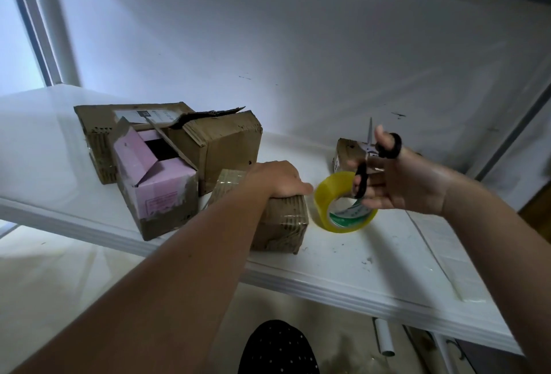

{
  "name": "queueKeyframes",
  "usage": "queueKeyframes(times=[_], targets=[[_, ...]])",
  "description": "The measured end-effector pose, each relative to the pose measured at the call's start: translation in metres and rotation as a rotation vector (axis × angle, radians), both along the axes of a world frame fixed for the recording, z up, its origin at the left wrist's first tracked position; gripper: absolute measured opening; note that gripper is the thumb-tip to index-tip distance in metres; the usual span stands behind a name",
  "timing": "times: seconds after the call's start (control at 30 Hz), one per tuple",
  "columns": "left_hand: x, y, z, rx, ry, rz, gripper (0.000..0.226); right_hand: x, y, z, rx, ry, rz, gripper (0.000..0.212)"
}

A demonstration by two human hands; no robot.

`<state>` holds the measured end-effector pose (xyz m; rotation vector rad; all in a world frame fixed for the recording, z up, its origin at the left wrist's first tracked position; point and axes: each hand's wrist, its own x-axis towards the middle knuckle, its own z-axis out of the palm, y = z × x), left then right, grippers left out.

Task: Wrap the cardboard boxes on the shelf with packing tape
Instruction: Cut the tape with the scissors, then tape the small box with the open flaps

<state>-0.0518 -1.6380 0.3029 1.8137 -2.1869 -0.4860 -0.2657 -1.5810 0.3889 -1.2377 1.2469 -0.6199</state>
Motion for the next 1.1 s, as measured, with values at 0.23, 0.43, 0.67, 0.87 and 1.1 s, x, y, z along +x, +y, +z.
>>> queueKeyframes(times=[0.23,0.43,0.67,0.87,1.1], targets=[[-0.02,-0.007,0.007,0.128,-0.153,0.008,0.028,-0.053,-0.023,-0.048,-0.28,0.773,-0.302,0.035],[-0.017,0.002,-0.001,-0.029,-0.139,0.011,0.027,-0.087,-0.021,-0.095,-0.001,1.293,-0.124,0.048],[-0.017,0.007,0.002,-0.039,-0.12,0.035,0.03,-0.053,-0.04,-0.071,-0.616,0.811,-0.081,0.044],[-0.016,0.013,0.002,-0.051,-0.029,0.06,0.031,-0.032,-0.032,-0.079,-0.573,0.69,-0.092,0.078],[-0.012,0.018,-0.001,-0.136,0.227,0.02,0.035,0.002,-0.023,-0.063,-0.59,0.753,0.059,0.068]])
